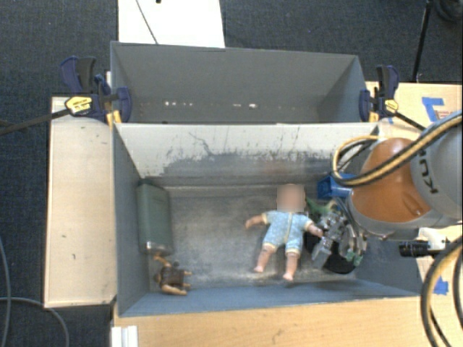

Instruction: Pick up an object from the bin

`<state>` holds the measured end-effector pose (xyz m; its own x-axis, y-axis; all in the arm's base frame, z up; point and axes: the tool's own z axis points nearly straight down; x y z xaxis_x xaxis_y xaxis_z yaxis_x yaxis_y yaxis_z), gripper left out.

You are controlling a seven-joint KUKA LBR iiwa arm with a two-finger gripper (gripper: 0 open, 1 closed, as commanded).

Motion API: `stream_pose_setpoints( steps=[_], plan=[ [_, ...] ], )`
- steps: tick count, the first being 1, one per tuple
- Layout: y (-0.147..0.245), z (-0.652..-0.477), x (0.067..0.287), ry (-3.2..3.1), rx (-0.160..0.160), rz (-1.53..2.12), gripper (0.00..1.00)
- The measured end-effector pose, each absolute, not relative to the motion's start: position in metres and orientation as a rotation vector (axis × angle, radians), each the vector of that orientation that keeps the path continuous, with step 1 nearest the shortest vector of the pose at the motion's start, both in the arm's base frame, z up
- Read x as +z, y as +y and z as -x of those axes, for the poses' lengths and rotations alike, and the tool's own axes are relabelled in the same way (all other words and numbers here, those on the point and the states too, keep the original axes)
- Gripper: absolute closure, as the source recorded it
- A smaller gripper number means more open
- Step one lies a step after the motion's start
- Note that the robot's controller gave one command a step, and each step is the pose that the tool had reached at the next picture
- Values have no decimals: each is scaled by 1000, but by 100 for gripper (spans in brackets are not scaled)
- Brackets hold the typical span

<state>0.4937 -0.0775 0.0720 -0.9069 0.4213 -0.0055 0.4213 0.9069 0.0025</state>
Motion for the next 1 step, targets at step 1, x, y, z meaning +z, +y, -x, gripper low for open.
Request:
stream_pose_setpoints(
  steps=[1],
  plan=[
    [-74,-492,72,3065,-1,-655,100]
  ],
)
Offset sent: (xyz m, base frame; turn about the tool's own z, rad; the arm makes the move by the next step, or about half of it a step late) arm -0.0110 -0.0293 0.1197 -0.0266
